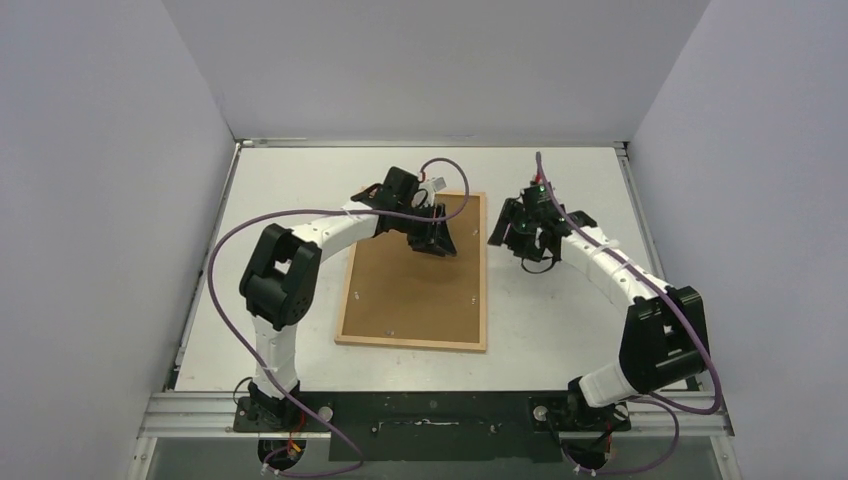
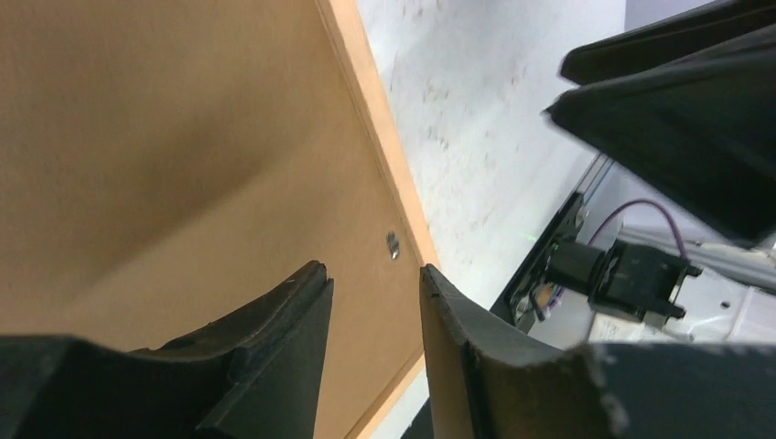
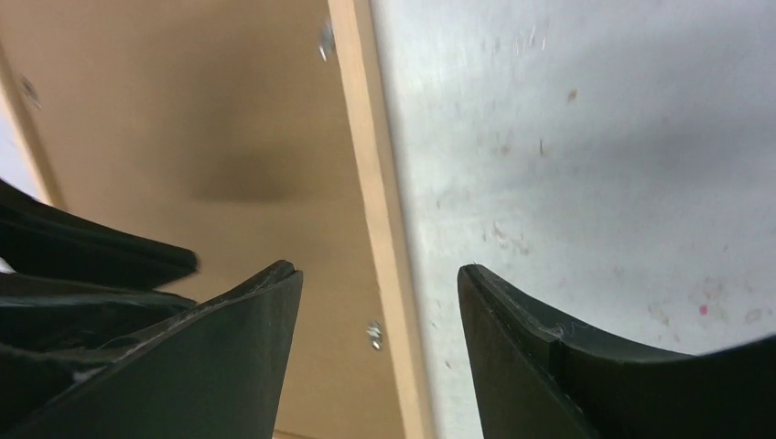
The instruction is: Put the photo into the frame
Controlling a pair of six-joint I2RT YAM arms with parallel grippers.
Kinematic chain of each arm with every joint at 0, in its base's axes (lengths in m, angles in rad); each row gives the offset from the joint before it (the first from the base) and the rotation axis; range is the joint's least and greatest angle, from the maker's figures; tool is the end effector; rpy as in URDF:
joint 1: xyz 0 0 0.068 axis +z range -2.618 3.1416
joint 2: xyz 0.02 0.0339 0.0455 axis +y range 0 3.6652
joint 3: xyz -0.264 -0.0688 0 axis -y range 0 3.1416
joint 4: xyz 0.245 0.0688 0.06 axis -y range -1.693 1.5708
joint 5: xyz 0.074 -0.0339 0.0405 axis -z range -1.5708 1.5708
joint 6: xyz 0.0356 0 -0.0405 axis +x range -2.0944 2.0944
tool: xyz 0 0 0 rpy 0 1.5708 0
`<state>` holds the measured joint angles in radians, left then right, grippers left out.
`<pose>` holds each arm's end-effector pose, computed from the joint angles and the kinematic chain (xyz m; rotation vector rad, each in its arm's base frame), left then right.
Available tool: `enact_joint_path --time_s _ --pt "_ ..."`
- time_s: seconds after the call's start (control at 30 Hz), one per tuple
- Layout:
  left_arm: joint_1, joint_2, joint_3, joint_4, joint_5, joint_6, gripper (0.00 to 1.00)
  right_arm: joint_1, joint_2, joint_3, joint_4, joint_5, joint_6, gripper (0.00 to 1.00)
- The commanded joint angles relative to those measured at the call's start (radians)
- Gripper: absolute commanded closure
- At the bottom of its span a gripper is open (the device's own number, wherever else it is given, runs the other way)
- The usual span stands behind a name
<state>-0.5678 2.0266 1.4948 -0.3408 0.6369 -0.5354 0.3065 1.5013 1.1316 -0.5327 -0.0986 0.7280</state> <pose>0.3627 -0.2565 0.1994 0.3546 2.5987 -1.2279 0.3037 0.0998 0.2584 0.4914 2.5061 0.5479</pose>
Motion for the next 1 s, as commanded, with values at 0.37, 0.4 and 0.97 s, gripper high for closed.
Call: enact_joint_path --time_s 0.37,0.4,0.97 --pt "-0.026 -0.079 -0.226 -0.054 0.032 0.181 0.71 0.256 -0.075 -0.322 0.121 -0.033 -0.083 0.36" --pt "-0.027 -0.071 -0.224 -0.059 0.022 0.184 0.71 0.264 -0.065 -0.324 0.129 -0.028 -0.076 0.36" --pt "-0.032 -0.001 -0.205 -0.171 -0.115 0.218 0.71 0.295 0.077 -0.257 0.143 0.096 -0.006 0.40"
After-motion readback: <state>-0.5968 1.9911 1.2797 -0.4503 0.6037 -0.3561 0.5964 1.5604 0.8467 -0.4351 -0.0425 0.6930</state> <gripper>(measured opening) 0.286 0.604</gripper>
